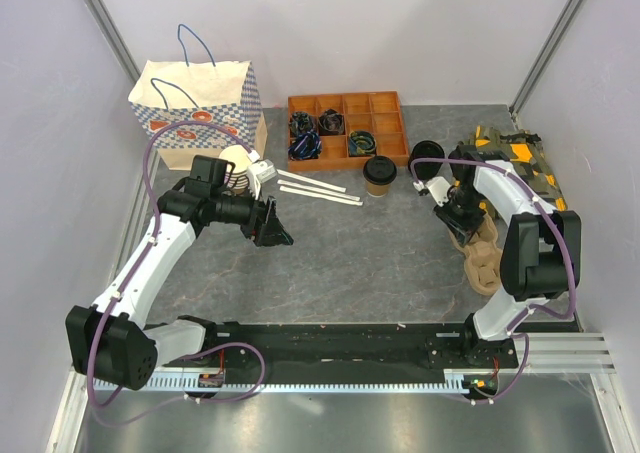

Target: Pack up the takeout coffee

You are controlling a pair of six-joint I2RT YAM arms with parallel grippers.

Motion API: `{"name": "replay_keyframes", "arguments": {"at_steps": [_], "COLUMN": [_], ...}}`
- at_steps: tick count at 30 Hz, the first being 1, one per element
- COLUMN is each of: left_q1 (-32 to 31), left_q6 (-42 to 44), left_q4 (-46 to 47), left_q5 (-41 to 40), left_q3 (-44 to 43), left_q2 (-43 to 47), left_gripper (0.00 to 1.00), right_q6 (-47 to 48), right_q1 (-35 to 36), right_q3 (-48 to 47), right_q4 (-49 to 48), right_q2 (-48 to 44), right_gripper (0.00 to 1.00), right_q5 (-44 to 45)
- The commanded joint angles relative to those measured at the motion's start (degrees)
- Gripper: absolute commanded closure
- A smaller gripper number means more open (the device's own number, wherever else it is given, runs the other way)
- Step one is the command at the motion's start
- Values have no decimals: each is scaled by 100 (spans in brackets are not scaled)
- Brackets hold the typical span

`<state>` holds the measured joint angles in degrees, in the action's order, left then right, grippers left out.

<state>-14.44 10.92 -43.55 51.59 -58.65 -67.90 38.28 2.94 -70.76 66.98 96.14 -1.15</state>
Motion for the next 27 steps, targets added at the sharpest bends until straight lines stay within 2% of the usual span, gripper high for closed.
{"name": "replay_keyframes", "arguments": {"at_steps": [1,2,5,8,12,18,19,23,27], "left_q1": [11,11,11,20,-41,-497,-586,-1139,-1439], "left_q6": [-125,-125,-125,-195,-799,-2424,-2602,-3419,-4840], "left_q4": [198,198,215,268,698,2568,3041,3991,5319], "left_q5": [167,167,176,219,438,484,344,-254,-710], "left_q3": [-6,-6,-6,20,353,1091,1171,1514,1761], "left_q2": [-4,-4,-39,-39,40,277,286,154,-197], "left_gripper": [20,20,20,21,23,27,28,28,26], "right_q6": [83,83,74,39,-48,-303,-391,-663,-892], "right_q1": [5,-4,14,5,31,277,364,576,839], "right_q3": [-43,-69,-122,-279,-570,-816,-799,-720,-623], "right_q4": [17,34,78,236,447,623,606,422,237], "right_q2": [-25,-16,-25,-34,-95,-157,-148,-165,-262], "right_gripper": [76,79,99,100,100,100,100,100,100], "right_q5": [1,-34,-140,-272,-649,-1203,-1299,-1423,-1415]}}
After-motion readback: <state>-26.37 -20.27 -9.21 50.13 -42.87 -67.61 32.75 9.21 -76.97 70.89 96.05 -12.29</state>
